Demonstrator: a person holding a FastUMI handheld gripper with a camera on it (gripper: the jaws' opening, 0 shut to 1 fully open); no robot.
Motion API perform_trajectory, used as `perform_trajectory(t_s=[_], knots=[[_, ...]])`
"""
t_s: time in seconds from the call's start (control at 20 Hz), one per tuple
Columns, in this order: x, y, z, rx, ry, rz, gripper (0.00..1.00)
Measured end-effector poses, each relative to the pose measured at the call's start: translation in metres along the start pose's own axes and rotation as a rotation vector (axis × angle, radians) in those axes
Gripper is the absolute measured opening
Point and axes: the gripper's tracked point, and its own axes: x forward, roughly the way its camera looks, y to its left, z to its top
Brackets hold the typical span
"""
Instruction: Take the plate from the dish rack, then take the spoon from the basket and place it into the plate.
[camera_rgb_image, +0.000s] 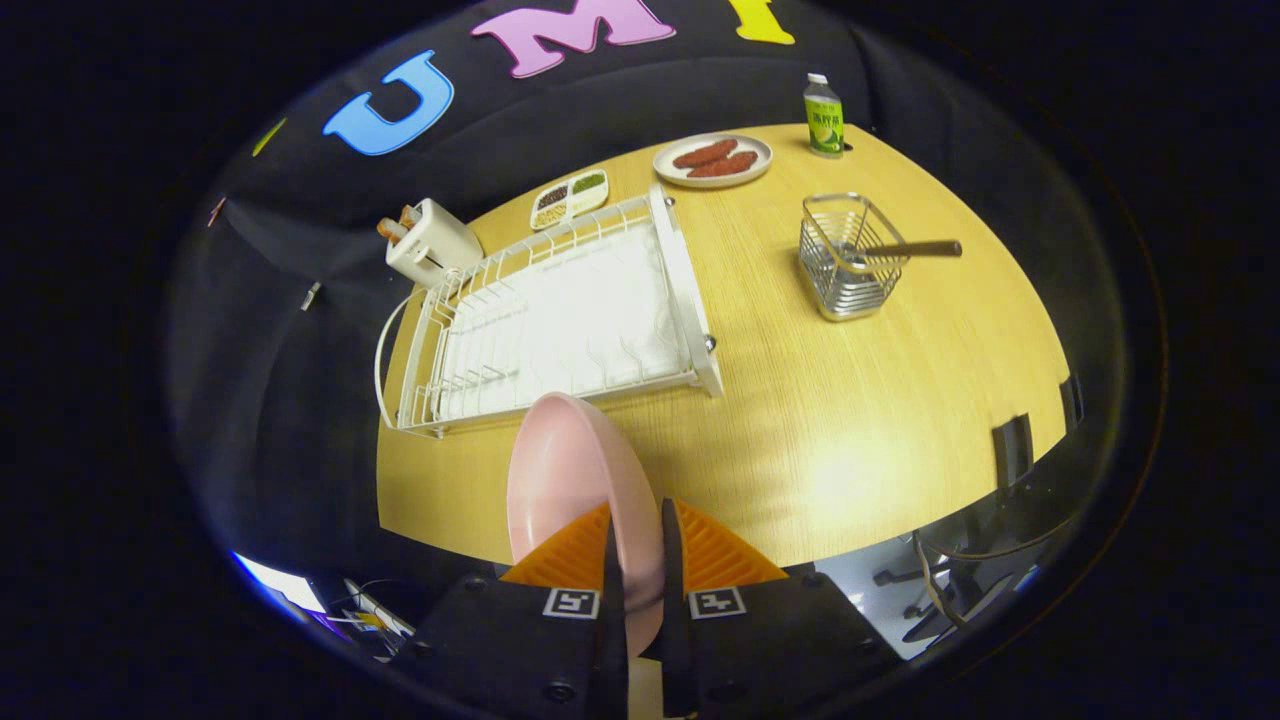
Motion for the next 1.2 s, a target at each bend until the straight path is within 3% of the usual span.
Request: perform_trajectory(t_s=[0.25, 0.65, 0.75, 1.05, 1.15, 1.2], knots=[[0.04, -0.022, -0.029, 0.082, 0.052, 0.022, 0.18], [0.083, -0.029, -0.01, 0.21, 0.016, 0.096, 0.17], [0.086, -0.03, -0.003, 0.178, 0.005, 0.081, 0.19], [0.092, -0.06, 0.001, 0.051, -0.002, -0.092, 0.3], [0.093, -0.058, 0.003, 0.053, -0.005, -0.087, 0.33], [0.091, -0.056, 0.003, 0.053, -0.002, -0.082, 0.42]])
